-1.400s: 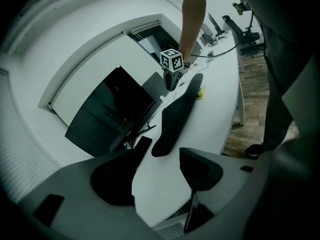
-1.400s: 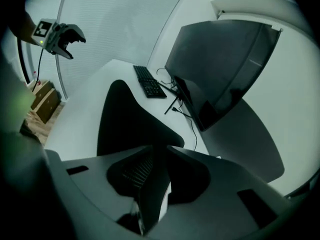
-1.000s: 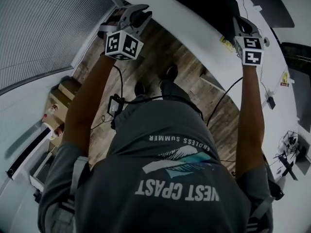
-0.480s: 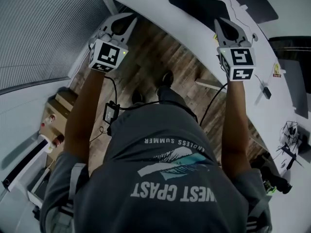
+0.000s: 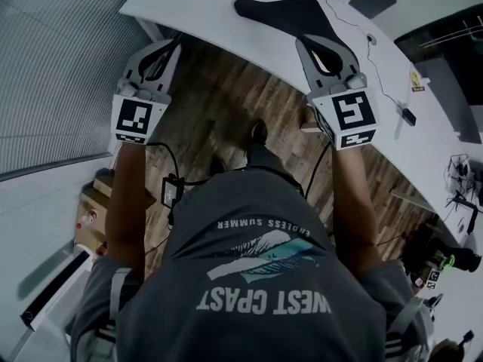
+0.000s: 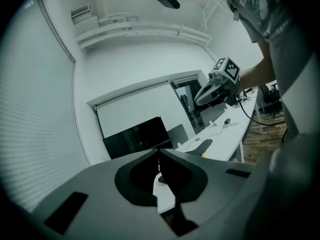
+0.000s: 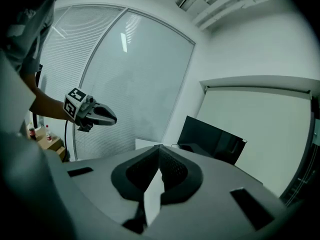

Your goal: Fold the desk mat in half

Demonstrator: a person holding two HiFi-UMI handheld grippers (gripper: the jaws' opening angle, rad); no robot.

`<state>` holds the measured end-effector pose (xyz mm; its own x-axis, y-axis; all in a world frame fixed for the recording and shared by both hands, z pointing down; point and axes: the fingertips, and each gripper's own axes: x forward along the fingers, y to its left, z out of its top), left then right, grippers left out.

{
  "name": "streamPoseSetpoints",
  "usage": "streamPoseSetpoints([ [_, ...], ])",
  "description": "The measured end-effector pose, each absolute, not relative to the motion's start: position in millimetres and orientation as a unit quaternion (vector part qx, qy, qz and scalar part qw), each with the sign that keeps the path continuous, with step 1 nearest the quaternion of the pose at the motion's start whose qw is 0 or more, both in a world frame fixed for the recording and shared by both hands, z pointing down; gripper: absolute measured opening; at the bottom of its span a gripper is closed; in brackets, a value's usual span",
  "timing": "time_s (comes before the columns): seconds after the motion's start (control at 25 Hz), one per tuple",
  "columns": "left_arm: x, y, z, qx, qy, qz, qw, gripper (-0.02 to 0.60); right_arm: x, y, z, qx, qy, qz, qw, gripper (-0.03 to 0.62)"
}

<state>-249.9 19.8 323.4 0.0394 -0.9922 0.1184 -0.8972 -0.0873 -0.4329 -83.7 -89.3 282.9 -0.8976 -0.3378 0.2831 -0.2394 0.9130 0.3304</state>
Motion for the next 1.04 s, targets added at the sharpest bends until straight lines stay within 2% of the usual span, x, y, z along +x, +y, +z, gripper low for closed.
streamPoseSetpoints([
  [0.48, -219, 52, 292, -0.731, 0.644, -0.187, 0.123, 0.021, -49, -40, 260, 0.142, -0.968, -0.135, 0.159, 0.026],
  [1.04, -234, 75, 312, -0.726, 0.653, -0.187, 0.112, 0.021, -45, -35, 272, 0.139, -0.965, -0.130, 0.182, 0.026],
])
